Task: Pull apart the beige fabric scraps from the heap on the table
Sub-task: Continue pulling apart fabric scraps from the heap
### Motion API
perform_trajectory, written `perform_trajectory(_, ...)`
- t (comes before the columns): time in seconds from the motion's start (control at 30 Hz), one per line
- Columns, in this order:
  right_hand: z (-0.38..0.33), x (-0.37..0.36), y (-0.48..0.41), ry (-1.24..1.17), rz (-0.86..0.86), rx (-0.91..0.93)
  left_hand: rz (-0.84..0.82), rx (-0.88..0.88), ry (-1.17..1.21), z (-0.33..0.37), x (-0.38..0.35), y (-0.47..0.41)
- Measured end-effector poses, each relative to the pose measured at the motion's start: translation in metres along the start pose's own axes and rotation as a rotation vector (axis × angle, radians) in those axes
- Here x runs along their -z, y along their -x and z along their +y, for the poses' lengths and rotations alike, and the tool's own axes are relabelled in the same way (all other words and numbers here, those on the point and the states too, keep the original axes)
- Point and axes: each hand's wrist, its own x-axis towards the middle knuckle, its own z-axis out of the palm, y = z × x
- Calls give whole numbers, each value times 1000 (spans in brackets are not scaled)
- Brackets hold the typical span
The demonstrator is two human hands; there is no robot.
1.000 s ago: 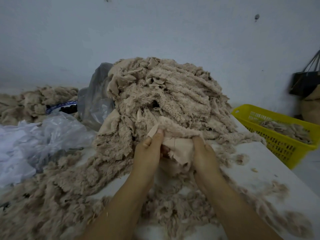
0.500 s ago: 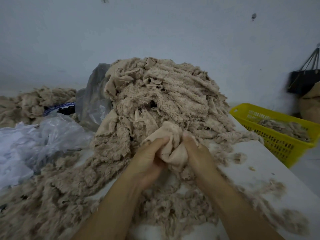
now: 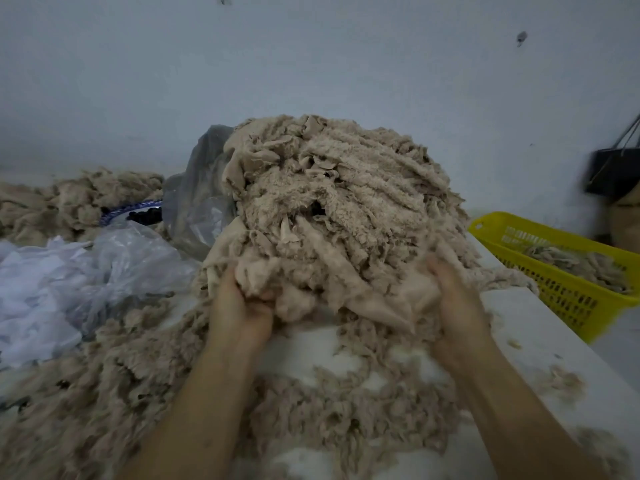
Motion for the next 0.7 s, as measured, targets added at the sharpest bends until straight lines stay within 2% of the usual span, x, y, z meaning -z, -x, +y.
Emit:
perform_trajectory(0.1, 16, -5, -1, 301, -61, 7, -130, 61, -168, -20, -10, 10)
perform_trajectory(0.2, 23, -13, 5, 532, -179, 267, -254, 69, -271, -28, -15, 21)
perform_trajectory(0.33, 21, -22, 15, 475, -170, 497, -289, 47, -373, -35, -19, 31)
perform_trajectory(0.5, 27, -35, 24, 665, -339, 521, -284, 19, -487, -48, -21, 35)
perform_trajectory(0.6, 28, -36, 24, 633, -440, 532, -238, 2, -397, -50, -19, 32)
perform_trajectory(0.7, 25, -40, 31, 567, -553, 462, -170, 4, -229, -49, -17, 25)
